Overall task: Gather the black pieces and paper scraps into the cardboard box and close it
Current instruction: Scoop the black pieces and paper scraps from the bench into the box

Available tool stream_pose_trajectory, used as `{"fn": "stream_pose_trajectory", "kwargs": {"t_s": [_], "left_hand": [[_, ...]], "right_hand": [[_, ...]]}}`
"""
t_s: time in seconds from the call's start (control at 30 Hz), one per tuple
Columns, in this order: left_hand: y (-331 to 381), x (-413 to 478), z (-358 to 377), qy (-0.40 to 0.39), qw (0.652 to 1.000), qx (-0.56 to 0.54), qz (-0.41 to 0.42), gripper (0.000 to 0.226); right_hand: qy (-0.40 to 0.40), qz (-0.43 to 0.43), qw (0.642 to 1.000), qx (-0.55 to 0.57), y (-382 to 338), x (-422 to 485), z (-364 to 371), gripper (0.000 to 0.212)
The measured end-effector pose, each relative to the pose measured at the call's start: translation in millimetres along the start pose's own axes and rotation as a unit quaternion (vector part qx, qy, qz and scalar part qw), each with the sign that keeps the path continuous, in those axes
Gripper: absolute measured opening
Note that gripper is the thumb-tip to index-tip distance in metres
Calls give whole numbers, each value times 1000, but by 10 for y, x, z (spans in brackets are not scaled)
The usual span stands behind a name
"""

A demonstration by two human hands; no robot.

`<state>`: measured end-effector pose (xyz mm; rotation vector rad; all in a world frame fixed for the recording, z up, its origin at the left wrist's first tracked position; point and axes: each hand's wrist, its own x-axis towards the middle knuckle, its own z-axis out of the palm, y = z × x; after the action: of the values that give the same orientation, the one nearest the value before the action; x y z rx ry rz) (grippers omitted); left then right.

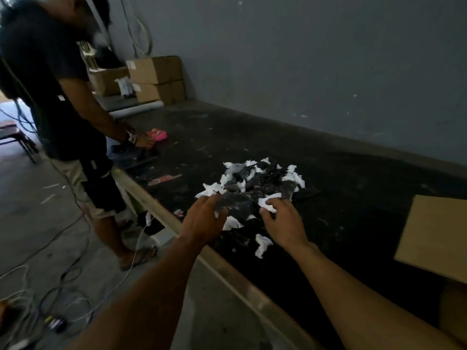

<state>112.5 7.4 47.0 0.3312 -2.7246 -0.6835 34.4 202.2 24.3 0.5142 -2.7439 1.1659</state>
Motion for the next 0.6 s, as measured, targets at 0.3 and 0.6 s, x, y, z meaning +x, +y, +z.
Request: {"fn": "stream_pose_trajectory", "kwargs": {"t_s": [0.3, 0.6], "left_hand": [[-693, 323, 548, -70, 998, -7, -3, 53], [-1049, 937, 1187, -129, 990, 16, 49, 69]], "right_hand": [[-29, 45, 997, -64, 191, 163, 726, 40], [-52, 68, 984, -156, 677, 782, 1122, 61]]}}
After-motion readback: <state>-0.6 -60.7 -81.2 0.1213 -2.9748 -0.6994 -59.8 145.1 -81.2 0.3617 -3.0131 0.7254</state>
